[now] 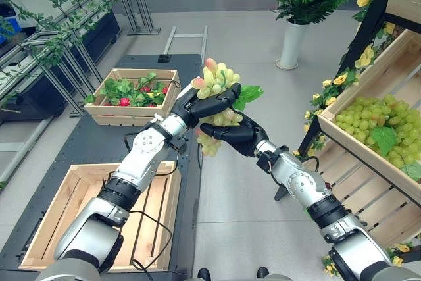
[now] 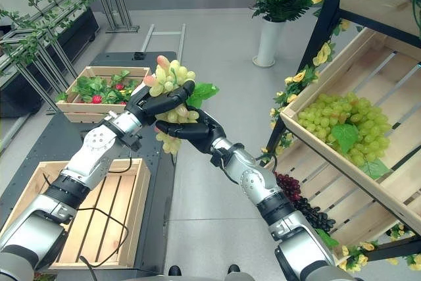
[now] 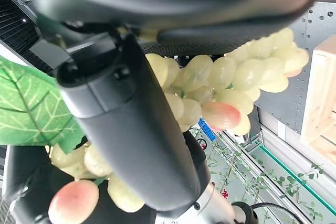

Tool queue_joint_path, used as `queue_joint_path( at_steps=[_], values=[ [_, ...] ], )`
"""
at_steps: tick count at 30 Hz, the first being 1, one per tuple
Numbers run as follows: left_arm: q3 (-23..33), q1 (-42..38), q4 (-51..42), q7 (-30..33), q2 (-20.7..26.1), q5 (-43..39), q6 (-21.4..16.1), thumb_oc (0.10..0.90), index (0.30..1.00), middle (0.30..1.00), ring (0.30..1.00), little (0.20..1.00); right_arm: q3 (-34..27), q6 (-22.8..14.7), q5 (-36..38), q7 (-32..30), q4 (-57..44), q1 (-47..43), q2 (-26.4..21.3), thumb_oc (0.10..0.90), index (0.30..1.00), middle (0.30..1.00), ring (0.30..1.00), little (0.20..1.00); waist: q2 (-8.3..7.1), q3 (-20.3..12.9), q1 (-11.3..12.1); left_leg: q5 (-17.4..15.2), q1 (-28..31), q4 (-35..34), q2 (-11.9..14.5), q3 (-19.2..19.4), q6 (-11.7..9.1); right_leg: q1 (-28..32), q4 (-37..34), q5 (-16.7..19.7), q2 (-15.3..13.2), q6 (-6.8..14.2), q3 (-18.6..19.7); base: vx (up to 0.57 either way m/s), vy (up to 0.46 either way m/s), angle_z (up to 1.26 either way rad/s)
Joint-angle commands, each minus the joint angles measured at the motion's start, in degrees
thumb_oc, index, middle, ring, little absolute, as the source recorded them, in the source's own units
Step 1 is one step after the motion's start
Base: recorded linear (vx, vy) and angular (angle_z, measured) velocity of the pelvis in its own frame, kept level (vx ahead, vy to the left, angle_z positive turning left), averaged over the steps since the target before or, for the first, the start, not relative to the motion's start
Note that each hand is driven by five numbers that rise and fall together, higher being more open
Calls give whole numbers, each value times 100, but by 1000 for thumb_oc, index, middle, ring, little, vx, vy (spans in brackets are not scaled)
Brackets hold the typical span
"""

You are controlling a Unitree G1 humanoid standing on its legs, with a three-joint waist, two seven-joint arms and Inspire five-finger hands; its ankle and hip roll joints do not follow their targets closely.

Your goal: Pick up the fruits from the basket on one side to the basket on the other side

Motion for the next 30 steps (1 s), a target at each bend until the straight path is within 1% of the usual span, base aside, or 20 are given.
queue_joint_path(
  at_steps=[1,14,15,16,17,20,22,27,30],
  values=[
    [52,-1287,587,129,-243,-311,-487,400,300,300,300,300,-220,-918,610,169,189,-1135,531,400,300,300,300,300,118,-740,52,-908,109,12,-309,-214,-50,54,10,-406,307,-260,-166,0,0,0],
    [359,-1161,980,392,-99,-242,-582,400,300,300,300,300,-352,-919,572,148,174,-936,369,400,300,300,300,300,101,-739,6,-906,133,12,-281,-174,-58,56,10,-413,322,-271,-117,0,0,0],
    [386,-1149,1016,450,-93,-207,-608,482,422,422,422,422,-363,-925,557,169,180,-920,364,400,300,300,300,300,100,-736,3,-905,135,12,-278,-169,-60,56,10,-414,322,-272,-114,0,0,0],
    [427,-1134,1063,516,-83,-184,-643,588,582,582,582,582,-376,-936,542,200,189,-896,356,400,300,300,300,300,99,-733,1,-905,137,12,-277,-166,-61,56,10,-414,324,-274,-111,0,0,0],
    [473,-1127,1114,624,-83,-156,-660,800,900,900,900,900,-388,-946,540,216,194,-881,335,400,300,300,300,300,96,-726,-7,-905,141,12,-276,-166,-63,59,10,-415,328,-278,-103,0,0,0],
    [582,-1138,1337,943,-108,79,-806,800,900,900,900,900,-452,-930,531,144,199,-881,282,400,300,300,300,300,89,-716,-39,-909,146,12,-275,-166,-65,57,10,-421,340,-282,-66,0,0,0],
    [646,-1113,1399,1080,-125,121,-821,800,900,900,900,900,-481,-967,480,116,199,-844,256,400,300,300,300,300,84,-710,-51,-913,148,12,-270,-162,-67,55,10,-425,341,-282,-54,0,0,0],
    [790,-941,1474,1170,-137,226,-780,800,900,900,900,900,-616,-1029,328,56,160,-754,145,400,300,300,300,300,78,-701,-77,-930,160,12,-270,-162,-63,57,10,-430,349,-277,-10,0,0,0],
    [901,-763,1543,1099,-143,250,-734,800,900,900,900,900,-733,-1066,200,24,83,-641,16,400,300,300,300,300,68,-708,-111,-933,180,12,-261,-131,-64,59,10,-419,349,-266,31,0,0,0]
  ],
)
